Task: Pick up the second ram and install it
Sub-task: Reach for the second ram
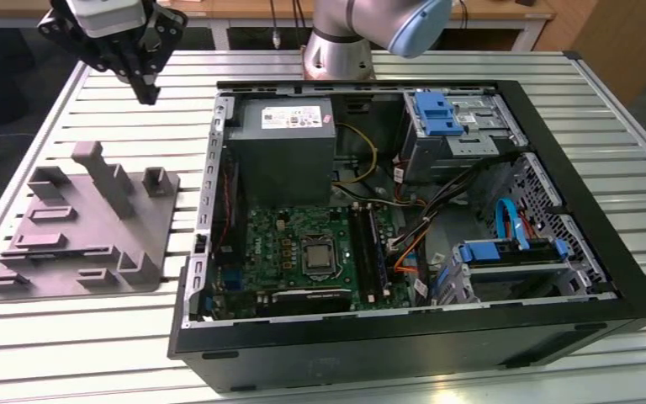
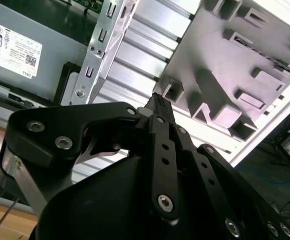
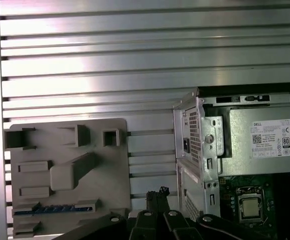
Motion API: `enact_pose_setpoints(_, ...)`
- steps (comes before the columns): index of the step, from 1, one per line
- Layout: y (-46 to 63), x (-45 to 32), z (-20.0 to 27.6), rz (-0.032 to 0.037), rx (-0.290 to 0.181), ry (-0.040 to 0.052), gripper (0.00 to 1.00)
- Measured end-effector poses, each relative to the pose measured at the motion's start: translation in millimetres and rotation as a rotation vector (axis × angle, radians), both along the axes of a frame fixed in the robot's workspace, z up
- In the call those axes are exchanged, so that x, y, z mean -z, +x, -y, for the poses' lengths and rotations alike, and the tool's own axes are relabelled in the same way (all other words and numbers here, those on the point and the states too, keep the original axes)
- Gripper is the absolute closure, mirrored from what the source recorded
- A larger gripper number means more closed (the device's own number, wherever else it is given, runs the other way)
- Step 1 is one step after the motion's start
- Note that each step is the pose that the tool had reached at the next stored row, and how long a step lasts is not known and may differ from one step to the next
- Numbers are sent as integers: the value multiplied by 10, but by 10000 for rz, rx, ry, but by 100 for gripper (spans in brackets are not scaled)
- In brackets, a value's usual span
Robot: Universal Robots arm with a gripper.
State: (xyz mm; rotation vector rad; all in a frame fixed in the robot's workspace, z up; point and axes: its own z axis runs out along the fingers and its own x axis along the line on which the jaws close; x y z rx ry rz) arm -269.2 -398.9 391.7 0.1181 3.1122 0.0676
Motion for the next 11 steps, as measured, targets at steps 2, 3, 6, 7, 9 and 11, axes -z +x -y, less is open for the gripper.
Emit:
enact_pose_setpoints(2, -31, 2, 0, 0, -1, 0, 90)
enact_pose_setpoints(3, -48, 3, 0, 0, 0, 1, 90)
enact_pose_setpoints(6, -96, 5, 0, 0, -1, 0, 90)
enact_pose_setpoints(7, -112, 6, 0, 0, -1, 0, 90)
enact_pose_setpoints(9, -141, 8, 0, 0, -1, 0, 90)
enact_pose_setpoints(11, -172, 10, 0, 0, 0, 0, 90)
